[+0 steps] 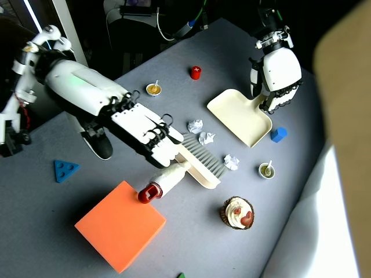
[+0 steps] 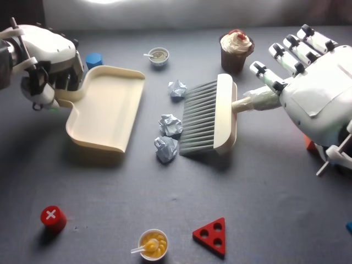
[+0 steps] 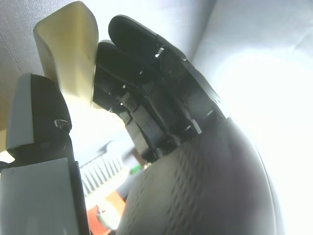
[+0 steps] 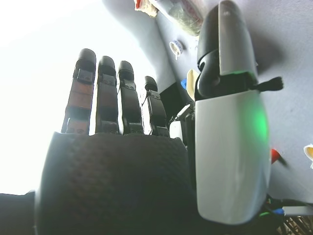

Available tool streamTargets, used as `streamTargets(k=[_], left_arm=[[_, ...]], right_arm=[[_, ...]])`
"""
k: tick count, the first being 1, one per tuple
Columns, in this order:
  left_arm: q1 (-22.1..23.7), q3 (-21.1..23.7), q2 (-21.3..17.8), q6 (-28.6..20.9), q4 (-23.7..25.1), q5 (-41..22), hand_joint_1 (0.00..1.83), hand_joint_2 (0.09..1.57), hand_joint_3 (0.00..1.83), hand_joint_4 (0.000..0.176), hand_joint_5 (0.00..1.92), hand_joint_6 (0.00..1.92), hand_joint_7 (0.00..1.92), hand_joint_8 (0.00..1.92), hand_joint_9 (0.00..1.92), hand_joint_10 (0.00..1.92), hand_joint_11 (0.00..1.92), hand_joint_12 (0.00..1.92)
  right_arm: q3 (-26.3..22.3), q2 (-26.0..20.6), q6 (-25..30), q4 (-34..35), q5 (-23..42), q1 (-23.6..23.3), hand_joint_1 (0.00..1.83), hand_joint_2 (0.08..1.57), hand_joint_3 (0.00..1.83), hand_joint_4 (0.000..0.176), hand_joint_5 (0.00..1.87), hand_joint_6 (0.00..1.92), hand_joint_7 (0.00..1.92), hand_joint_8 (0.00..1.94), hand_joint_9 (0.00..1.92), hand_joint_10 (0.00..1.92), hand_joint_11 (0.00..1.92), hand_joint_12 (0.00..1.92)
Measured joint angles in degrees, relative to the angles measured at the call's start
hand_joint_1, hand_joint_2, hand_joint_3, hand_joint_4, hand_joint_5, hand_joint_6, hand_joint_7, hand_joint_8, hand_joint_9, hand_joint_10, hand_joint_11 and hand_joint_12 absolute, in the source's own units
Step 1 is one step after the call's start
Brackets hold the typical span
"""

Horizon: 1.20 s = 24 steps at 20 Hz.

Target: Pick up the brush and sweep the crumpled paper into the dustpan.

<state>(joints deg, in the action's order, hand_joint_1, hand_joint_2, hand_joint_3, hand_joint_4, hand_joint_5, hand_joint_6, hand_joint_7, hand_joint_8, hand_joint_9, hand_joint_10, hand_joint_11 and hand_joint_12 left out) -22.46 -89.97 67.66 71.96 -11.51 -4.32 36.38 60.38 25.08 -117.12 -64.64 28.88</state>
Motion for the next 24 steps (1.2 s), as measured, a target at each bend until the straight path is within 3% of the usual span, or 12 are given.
streamTargets(k=[2,8,16,24], left_arm=[[-0.9,0.0,0.26,-0.02,-0.68,-0.44,1.39,1.06,0.0,0.0,1.01,0.86,1.16,0.52,1.05,1.07,0.86,0.99],[-1.53,-1.55,0.83,0.0,-0.68,-1.77,1.39,1.06,0.0,0.0,1.02,0.84,1.15,0.56,1.04,1.09,0.84,1.01],[-1.64,-2.89,1.97,-0.07,3.13,-3.17,1.39,1.06,0.0,0.0,1.01,0.89,1.13,0.56,1.04,1.1,0.83,1.04],[-0.37,-4.28,3.37,-0.2,6.78,-2.23,1.39,1.06,0.0,0.0,1.03,0.86,1.13,0.56,1.03,1.1,0.83,1.01]], right_arm=[[1.09,1.03,-0.2,1.46,-1.44,0.07,1.22,0.97,0.0,0.0,0.11,0.01,0.1,0.0,0.16,0.0,0.21,0.04],[1.62,4.94,0.57,2.16,-4.5,1.07,1.17,0.97,0.0,0.0,0.1,0.0,0.13,0.01,0.18,0.01,0.22,0.04],[10.49,12.13,2.1,2.01,-8.37,0.22,1.17,1.0,0.01,0.0,0.11,0.0,0.11,0.0,0.16,0.0,0.21,0.03],[15.3,16.79,2.49,2.64,-9.14,0.24,1.24,0.98,0.0,0.0,0.12,0.01,0.15,0.01,0.21,0.01,0.21,0.02]])
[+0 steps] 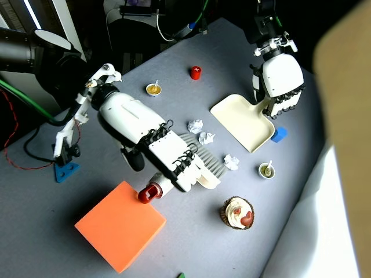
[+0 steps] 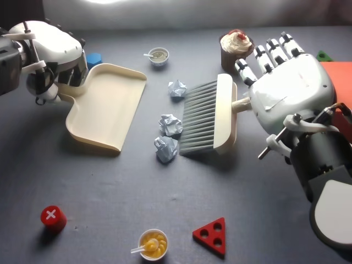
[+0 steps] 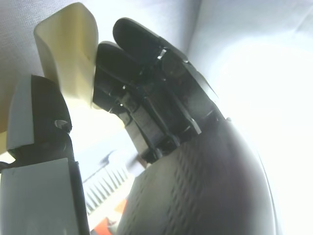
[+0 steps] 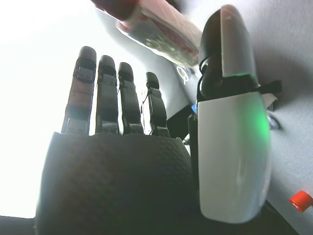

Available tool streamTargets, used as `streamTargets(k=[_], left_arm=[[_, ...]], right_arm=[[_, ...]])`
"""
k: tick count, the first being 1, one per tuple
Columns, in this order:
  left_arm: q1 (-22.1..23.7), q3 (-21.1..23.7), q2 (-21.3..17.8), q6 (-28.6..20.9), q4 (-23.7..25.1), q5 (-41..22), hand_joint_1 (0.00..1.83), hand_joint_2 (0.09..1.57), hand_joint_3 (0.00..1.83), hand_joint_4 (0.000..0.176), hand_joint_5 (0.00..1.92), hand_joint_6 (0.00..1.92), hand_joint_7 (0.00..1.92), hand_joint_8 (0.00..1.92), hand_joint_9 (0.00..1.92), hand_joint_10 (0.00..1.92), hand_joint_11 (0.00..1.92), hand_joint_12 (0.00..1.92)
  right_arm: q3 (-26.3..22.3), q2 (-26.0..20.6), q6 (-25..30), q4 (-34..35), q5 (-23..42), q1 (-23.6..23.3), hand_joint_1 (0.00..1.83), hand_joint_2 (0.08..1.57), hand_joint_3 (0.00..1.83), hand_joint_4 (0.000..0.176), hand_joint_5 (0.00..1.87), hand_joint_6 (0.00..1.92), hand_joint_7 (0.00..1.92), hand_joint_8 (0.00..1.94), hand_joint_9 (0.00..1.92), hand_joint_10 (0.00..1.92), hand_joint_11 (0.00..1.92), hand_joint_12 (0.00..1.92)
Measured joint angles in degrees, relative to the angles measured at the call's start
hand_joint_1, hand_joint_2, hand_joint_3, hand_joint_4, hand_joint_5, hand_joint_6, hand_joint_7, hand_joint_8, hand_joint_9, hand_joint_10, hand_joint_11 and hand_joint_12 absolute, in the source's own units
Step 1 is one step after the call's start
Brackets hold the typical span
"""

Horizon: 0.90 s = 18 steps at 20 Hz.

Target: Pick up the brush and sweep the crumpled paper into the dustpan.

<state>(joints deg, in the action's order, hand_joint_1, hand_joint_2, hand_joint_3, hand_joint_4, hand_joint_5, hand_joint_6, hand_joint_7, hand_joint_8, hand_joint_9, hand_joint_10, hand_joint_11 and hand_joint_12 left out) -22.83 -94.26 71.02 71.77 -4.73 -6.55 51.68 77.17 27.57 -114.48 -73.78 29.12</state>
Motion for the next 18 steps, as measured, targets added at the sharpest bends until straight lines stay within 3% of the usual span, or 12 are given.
streamTargets(k=[7,13,18], left_arm=[[1.49,-1.99,1.4,0.0,2.58,0.81,1.39,1.07,0.0,0.0,1.01,0.89,1.11,0.61,0.99,1.16,0.8,1.04],[2.01,-3.15,2.34,0.04,3.32,0.9,1.39,1.06,0.0,0.0,1.07,0.75,1.11,0.61,1.02,1.13,0.84,1.06],[2.01,-3.58,3.04,0.02,3.32,0.87,1.39,1.06,0.0,0.0,1.03,0.83,1.13,0.57,1.03,1.11,0.83,1.06]], right_arm=[[5.27,2.75,0.72,-0.59,-0.39,0.92,1.26,0.98,0.0,0.0,0.16,0.01,0.17,0.01,0.25,0.01,0.24,0.03],[7.78,4.87,1.99,-0.9,-0.46,2.16,1.28,0.97,0.0,0.0,0.18,0.01,0.22,0.01,0.28,0.01,0.26,0.04],[11.89,7.15,2.12,-1.88,-0.48,2.16,1.27,0.97,0.0,0.0,0.17,0.01,0.17,0.01,0.26,0.01,0.25,0.03]])
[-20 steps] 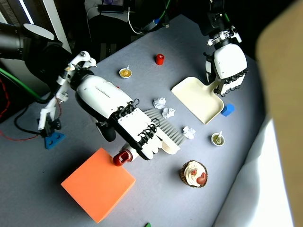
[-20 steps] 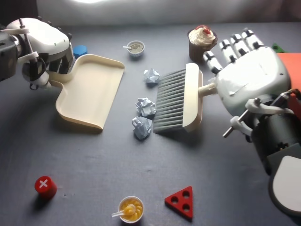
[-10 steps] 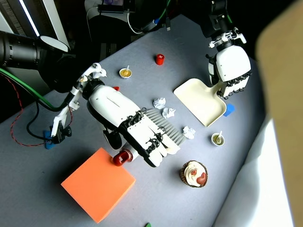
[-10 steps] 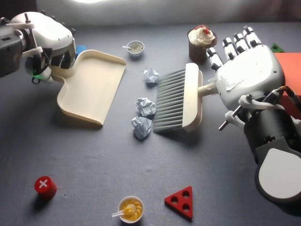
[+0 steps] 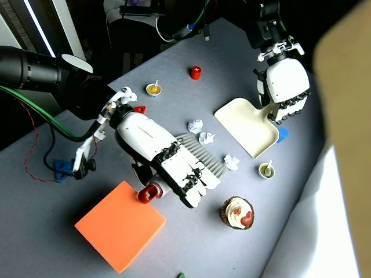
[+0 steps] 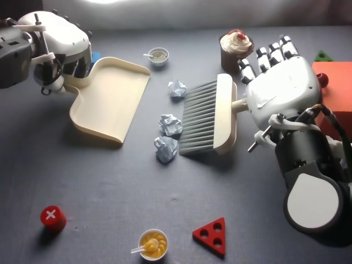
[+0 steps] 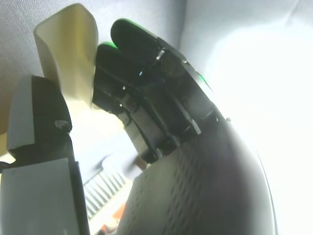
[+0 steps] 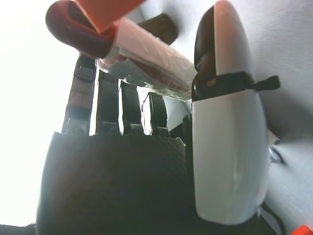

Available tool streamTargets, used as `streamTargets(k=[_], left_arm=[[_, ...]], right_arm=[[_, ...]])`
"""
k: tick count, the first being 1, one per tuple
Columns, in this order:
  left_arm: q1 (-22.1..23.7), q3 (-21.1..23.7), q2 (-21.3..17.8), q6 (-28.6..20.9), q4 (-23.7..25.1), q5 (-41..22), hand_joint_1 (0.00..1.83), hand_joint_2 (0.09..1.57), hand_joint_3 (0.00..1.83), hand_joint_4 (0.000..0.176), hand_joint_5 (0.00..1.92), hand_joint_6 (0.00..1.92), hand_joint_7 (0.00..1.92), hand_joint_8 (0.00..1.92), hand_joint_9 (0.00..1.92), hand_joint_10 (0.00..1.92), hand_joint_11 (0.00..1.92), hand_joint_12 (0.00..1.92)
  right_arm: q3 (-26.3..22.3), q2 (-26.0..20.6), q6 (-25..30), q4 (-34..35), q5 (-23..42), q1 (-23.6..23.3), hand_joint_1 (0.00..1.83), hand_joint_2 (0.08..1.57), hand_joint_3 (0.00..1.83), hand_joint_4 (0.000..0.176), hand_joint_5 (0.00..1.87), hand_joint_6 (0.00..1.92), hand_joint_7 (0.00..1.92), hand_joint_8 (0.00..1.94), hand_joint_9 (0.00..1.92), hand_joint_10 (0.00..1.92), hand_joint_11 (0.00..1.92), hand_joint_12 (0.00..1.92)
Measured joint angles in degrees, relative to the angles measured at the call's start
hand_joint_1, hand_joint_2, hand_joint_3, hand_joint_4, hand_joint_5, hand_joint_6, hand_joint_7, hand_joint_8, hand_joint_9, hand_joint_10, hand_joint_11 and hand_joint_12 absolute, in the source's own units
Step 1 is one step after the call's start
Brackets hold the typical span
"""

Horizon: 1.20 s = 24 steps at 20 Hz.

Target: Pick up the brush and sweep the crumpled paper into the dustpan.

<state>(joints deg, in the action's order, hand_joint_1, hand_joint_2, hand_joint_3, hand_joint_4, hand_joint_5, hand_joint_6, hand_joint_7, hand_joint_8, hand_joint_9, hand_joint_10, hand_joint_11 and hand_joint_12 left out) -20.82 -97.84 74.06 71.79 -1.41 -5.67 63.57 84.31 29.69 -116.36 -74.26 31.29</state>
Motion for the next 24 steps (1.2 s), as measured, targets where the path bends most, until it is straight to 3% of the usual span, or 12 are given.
streamTargets(k=[5,8,11,12,17,19,20,21,22,23,24], left_arm=[[0.0,0.0,0.09,-0.02,0.15,-0.04,1.39,1.07,0.0,0.0,1.0,0.88,1.11,0.62,1.01,1.14,0.79,1.12],[0.39,0.0,0.11,0.0,0.66,0.02,1.38,1.09,0.0,0.0,0.97,0.94,1.06,0.71,0.98,1.17,0.79,1.14],[0.72,0.17,0.11,0.0,0.74,0.04,1.39,1.08,0.0,0.0,1.0,0.88,1.09,0.67,1.0,1.15,0.81,1.09],[0.85,0.31,0.11,-0.02,0.74,0.2,1.39,1.07,0.0,0.0,1.0,0.88,1.1,0.64,1.02,1.12,0.84,1.08],[1.31,1.4,0.11,0.0,1.55,0.52,1.38,1.08,0.0,0.0,1.0,0.93,1.07,0.63,1.0,1.15,0.82,1.07],[1.31,1.55,0.11,0.0,1.6,0.59,1.39,1.08,0.0,0.0,0.99,0.93,1.1,0.59,1.01,1.14,0.79,1.1],[1.31,1.57,0.11,0.02,1.64,0.55,1.39,1.07,0.0,0.0,1.0,0.92,1.1,0.58,1.01,1.14,0.79,1.1],[1.31,1.57,0.11,0.0,1.64,0.59,1.39,1.07,0.0,0.0,1.0,0.92,1.1,0.59,1.02,1.13,0.79,1.1],[1.38,1.86,0.09,0.04,1.68,0.66,1.38,1.08,0.0,0.0,0.97,0.97,1.08,0.63,0.99,1.17,0.76,1.13],[1.4,2.12,0.04,0.02,1.73,0.68,1.38,1.09,0.0,0.0,0.95,0.99,1.08,0.63,0.99,1.17,0.77,1.15],[1.4,2.16,0.11,0.0,1.81,0.68,1.38,1.09,0.0,0.0,0.96,0.97,1.08,0.64,0.98,1.19,0.77,1.15]], right_arm=[[2.05,0.85,0.35,0.13,0.02,0.0,1.22,1.01,0.01,0.0,0.12,0.0,0.12,0.0,0.19,0.0,0.22,0.01],[3.3,1.53,0.48,0.11,0.0,0.0,1.25,0.99,0.0,0.0,0.13,0.01,0.19,0.02,0.23,0.01,0.23,0.02],[3.74,2.27,0.52,0.13,0.02,0.0,1.23,0.99,0.0,0.0,0.17,0.01,0.18,0.0,0.22,0.0,0.21,0.01],[4.0,2.6,0.57,0.0,0.04,0.02,1.27,0.92,0.0,0.0,0.29,0.02,0.28,0.01,0.31,0.01,0.32,0.04],[4.68,3.72,1.2,-0.22,0.11,0.44,1.27,0.97,0.0,0.0,0.49,0.01,0.53,0.01,0.56,0.02,0.55,0.12],[5.07,3.96,1.38,-0.26,0.2,0.44,1.28,1.02,0.0,0.0,0.75,0.02,0.91,0.03,0.95,0.03,0.75,0.46],[5.27,3.98,1.42,-0.72,0.17,0.44,1.29,1.04,0.01,0.0,1.03,0.44,1.12,0.69,1.14,0.09,0.74,0.91],[5.4,4.15,1.57,-0.76,0.07,0.42,1.27,1.09,0.0,0.0,1.1,0.46,1.02,1.11,1.04,0.55,0.67,1.27],[5.57,4.31,1.62,-0.87,0.04,0.42,1.22,1.03,0.0,0.0,1.2,0.52,0.91,1.56,0.88,1.54,0.65,1.79],[5.86,4.48,1.7,-0.81,0.07,0.42,1.2,1.01,0.0,0.0,1.23,0.53,0.88,1.86,0.89,1.84,0.77,1.89],[5.97,4.48,1.81,-0.85,0.09,0.42,1.22,0.98,0.0,0.0,1.12,1.21,0.97,1.93,0.98,1.91,0.94,1.92]])
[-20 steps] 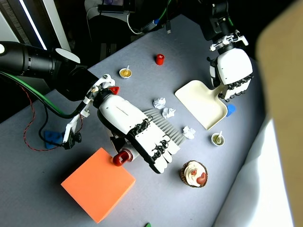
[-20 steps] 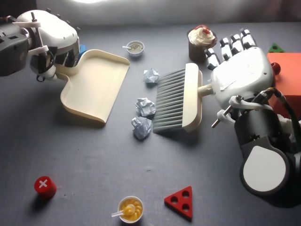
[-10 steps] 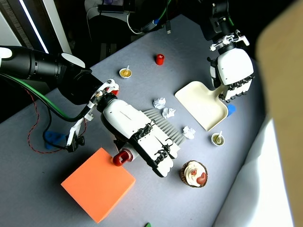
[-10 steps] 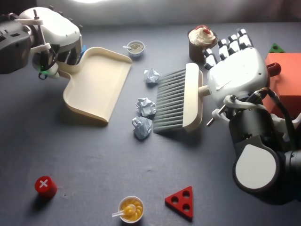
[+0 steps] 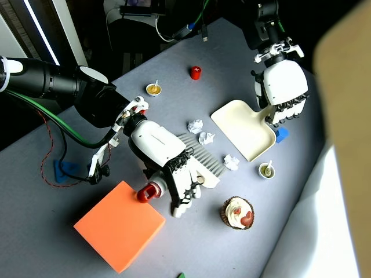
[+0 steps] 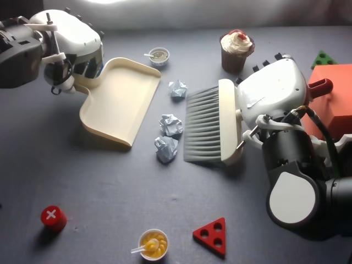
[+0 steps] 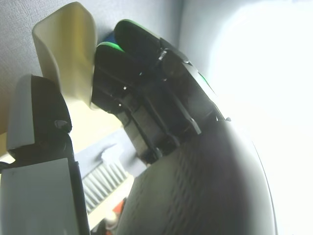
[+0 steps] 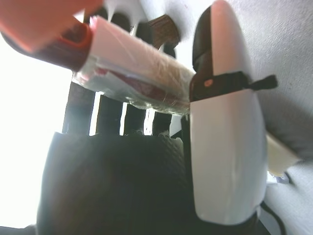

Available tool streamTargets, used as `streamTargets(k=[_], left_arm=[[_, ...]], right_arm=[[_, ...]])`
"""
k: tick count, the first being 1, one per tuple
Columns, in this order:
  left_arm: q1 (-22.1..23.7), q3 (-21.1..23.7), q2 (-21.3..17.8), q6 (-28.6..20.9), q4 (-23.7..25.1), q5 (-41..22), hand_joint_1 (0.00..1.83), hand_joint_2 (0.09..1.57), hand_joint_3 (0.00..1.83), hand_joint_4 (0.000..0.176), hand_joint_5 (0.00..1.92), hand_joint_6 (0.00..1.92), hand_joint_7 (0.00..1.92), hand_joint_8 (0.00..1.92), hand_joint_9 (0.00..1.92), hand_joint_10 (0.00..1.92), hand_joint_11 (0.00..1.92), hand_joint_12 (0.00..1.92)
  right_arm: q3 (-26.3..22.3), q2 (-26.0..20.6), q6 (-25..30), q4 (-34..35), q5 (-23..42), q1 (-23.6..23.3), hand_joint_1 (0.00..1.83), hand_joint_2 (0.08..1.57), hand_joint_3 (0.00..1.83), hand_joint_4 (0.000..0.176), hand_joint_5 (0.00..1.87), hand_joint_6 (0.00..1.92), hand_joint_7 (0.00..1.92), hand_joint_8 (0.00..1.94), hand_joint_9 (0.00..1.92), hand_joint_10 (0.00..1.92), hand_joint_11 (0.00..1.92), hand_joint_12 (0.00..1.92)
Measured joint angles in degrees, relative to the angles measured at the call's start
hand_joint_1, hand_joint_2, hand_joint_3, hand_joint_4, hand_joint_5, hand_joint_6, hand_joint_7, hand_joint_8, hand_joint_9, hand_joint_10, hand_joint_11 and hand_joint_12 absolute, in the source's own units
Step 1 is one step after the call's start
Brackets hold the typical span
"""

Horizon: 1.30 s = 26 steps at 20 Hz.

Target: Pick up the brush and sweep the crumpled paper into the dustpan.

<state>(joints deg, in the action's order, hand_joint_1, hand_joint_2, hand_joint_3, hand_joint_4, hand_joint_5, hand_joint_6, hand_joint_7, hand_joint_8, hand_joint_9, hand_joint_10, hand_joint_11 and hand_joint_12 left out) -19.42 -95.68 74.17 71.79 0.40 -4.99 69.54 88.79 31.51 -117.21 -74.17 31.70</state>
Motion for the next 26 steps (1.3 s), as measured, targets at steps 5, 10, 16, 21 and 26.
streamTargets(k=[5,10,16,21,26], left_arm=[[0.63,0.04,0.0,0.02,0.09,0.15,1.38,1.08,0.0,0.0,0.97,0.95,1.1,0.6,0.97,1.21,0.71,1.21],[0.7,0.04,0.0,0.02,0.24,0.22,1.38,1.08,0.0,0.0,0.98,0.92,1.13,0.55,0.98,1.2,0.72,1.24],[0.81,0.02,0.0,0.02,0.48,0.24,1.39,1.08,0.0,0.0,0.98,0.92,1.16,0.51,0.98,1.2,0.72,1.23],[1.46,0.04,0.09,0.02,0.72,0.0,1.39,1.07,0.0,0.0,1.0,0.89,1.17,0.48,1.01,1.15,0.75,1.21],[1.53,0.07,0.68,0.37,0.72,0.26,1.38,1.08,0.0,0.0,1.0,0.9,1.08,0.62,0.99,1.19,0.75,1.22]], right_arm=[[0.13,-0.42,-0.22,-0.15,0.31,0.2,1.3,1.1,0.01,0.0,1.11,1.92,1.1,1.94,1.29,1.92,1.35,1.92],[-1.73,-2.56,-3.26,-1.03,0.42,0.42,1.5,1.18,0.01,0.0,1.09,1.92,1.16,1.94,1.43,1.92,1.56,1.92],[-6.32,-6.8,-4.79,1.22,1.97,-0.76,1.59,1.21,0.0,0.0,1.05,1.92,1.18,1.94,1.38,1.92,1.52,1.92],[-12.35,-11.85,-6.14,5.46,5.2,-2.54,1.6,1.19,0.0,0.0,1.05,1.92,1.15,1.94,1.28,1.92,1.47,1.92],[-17.44,-17.29,-9.84,11.67,8.68,-7.78,1.62,1.18,0.0,0.0,1.03,1.92,1.1,1.94,1.26,1.92,1.44,1.92]])
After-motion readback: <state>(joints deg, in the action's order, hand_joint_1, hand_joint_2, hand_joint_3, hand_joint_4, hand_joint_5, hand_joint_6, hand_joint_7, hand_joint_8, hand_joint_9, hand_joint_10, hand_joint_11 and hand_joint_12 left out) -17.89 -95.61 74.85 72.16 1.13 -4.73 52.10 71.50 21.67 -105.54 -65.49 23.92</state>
